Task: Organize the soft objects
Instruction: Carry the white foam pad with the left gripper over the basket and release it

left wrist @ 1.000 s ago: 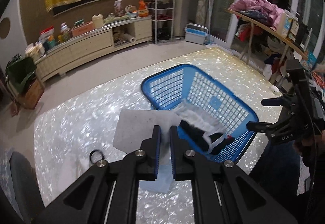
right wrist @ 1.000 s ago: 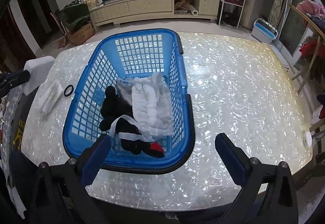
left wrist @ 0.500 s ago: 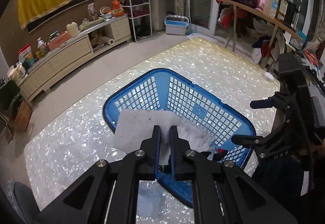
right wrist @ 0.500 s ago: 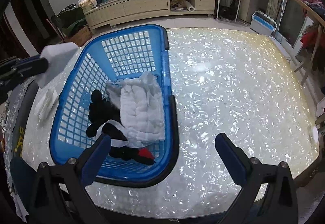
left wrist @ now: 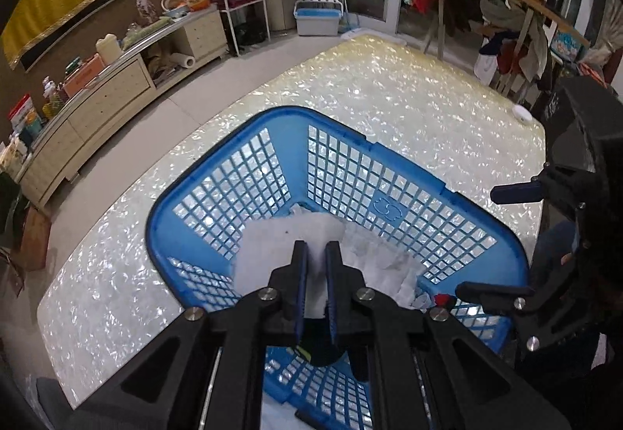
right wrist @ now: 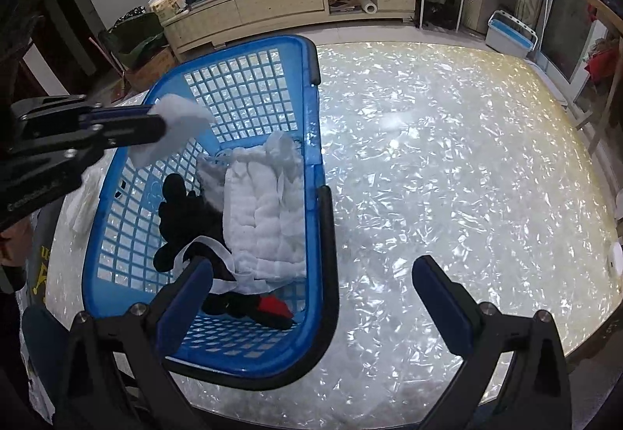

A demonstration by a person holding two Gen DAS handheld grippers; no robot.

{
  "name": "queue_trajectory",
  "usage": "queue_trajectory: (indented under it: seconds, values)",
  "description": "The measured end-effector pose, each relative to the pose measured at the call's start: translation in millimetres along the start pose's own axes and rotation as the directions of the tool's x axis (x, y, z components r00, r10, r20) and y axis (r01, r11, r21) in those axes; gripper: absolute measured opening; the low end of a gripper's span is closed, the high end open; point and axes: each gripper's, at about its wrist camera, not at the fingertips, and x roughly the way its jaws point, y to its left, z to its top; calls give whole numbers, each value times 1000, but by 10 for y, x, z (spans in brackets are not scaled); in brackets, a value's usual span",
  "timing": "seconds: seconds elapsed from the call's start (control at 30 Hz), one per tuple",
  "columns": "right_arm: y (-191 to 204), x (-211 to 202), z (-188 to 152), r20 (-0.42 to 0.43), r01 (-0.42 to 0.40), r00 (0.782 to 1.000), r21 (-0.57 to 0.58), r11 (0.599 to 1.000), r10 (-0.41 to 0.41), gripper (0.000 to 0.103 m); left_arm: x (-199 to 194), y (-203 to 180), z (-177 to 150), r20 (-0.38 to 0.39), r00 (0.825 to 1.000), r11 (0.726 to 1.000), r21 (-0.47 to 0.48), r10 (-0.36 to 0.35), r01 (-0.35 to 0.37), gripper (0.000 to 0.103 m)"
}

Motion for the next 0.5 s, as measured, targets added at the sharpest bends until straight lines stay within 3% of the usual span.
queue_trajectory:
  seconds: [0.5]
  values:
    - [-48,116,50,-19,-32,999,26,999,33,103,582,-182,211,-93,996,998,68,-4,10,9]
